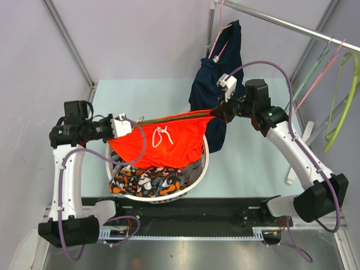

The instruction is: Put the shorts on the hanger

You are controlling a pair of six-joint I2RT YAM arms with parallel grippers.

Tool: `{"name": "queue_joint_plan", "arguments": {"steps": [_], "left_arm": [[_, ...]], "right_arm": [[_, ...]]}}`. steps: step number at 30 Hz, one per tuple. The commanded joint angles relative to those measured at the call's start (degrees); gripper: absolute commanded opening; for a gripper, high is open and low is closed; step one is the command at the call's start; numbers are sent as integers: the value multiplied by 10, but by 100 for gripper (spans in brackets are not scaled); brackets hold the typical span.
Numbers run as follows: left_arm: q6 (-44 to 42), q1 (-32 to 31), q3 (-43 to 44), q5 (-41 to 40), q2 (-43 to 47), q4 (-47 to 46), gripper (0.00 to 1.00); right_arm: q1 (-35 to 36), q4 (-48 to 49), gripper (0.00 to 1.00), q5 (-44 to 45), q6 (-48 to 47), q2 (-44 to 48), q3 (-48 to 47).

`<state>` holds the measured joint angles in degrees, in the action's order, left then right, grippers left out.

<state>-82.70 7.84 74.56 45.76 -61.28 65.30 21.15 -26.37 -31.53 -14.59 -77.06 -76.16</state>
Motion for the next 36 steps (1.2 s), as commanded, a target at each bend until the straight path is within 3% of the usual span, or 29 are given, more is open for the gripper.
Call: {"name": "queue_joint_plan", "arguments": {"steps": [1, 4, 13, 20, 24, 26, 27, 30, 36], "left_arm": [[-19, 33, 44, -141, -24, 4, 0], [-14, 17, 50, -166, -33, 4, 0], [39, -110, 61, -235, -44, -11, 0], [87, -157, 59, -258, -40, -33, 0], [105, -164, 66, -227, -34, -37, 0], [109, -162, 76, -205, -31, -32, 0], [111, -161, 82, -197, -32, -31, 0], [99, -151, 114, -147, -31, -13, 0], [70, -150, 185, -64, -52, 40, 0]], "right_arm": [[-21, 6, 0, 81, -16, 45, -1], [9, 17, 0, 90, -27, 57, -1], [120, 43, 0, 146, -66, 53, -28], [131, 36, 0, 164, -47, 43, -47], [139, 34, 1, 164, -34, 43, -51], [138, 30, 17, 154, -32, 45, -55], [136, 27, 40, 142, -34, 49, -57], [117, 29, 69, 80, -41, 66, -65], [125, 33, 75, -33, -126, 109, -74]]}}
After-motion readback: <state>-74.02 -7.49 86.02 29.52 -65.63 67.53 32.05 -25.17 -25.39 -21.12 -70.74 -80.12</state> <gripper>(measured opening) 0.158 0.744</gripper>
